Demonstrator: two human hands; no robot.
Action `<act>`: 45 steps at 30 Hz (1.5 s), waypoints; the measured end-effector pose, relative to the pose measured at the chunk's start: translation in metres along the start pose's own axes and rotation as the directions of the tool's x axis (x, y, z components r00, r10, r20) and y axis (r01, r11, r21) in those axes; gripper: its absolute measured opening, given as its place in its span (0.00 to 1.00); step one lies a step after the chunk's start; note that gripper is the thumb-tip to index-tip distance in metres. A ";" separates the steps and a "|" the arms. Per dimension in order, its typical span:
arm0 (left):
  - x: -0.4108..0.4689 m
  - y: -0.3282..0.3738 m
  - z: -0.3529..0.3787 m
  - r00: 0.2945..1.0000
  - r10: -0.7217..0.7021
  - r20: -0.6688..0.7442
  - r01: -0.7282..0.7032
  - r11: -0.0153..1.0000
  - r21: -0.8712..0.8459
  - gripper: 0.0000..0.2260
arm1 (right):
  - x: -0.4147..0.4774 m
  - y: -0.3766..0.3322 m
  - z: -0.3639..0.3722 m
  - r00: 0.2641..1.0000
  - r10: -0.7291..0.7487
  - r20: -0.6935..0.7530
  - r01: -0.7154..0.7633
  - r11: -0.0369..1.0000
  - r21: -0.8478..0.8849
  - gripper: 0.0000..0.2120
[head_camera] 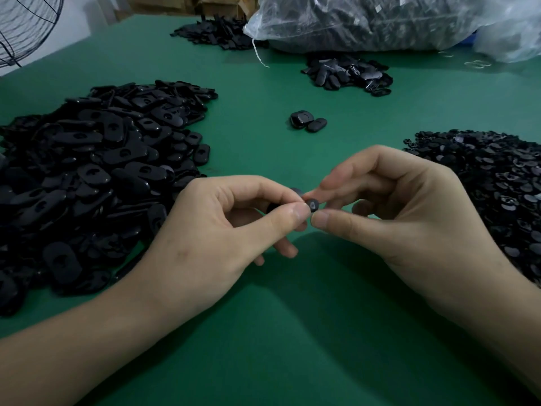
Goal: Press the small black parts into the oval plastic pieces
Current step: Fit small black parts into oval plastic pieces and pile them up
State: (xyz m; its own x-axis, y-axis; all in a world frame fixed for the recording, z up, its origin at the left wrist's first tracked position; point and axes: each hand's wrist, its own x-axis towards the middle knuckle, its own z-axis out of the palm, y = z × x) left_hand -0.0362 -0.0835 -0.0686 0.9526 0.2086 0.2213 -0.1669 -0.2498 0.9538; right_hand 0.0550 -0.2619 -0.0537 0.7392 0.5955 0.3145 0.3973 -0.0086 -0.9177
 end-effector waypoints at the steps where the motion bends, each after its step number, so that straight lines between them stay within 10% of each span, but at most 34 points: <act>1: 0.000 0.000 0.000 1.000 -0.002 -0.007 0.002 1.000 -0.009 0.03 | 0.000 0.000 -0.001 1.000 0.010 -0.003 -0.010 1.000 0.003 0.14; 29: 0.002 -0.003 0.004 0.999 -0.036 -0.023 0.032 0.990 -0.139 0.11 | 0.000 0.004 -0.003 0.977 0.207 0.058 -0.213 0.968 0.131 0.07; 45: 0.003 -0.003 0.004 0.996 -0.085 -0.016 0.081 0.982 -0.172 0.08 | -0.003 0.004 -0.003 0.998 0.055 -0.030 -0.060 0.976 -0.211 0.05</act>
State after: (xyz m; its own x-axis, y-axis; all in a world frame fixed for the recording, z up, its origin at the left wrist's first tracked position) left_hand -0.0321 -0.0856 -0.0720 0.9592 0.2441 0.1425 -0.1302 -0.0658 0.9893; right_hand 0.0558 -0.2659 -0.0581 0.7760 0.5697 0.2705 0.4576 -0.2134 -0.8632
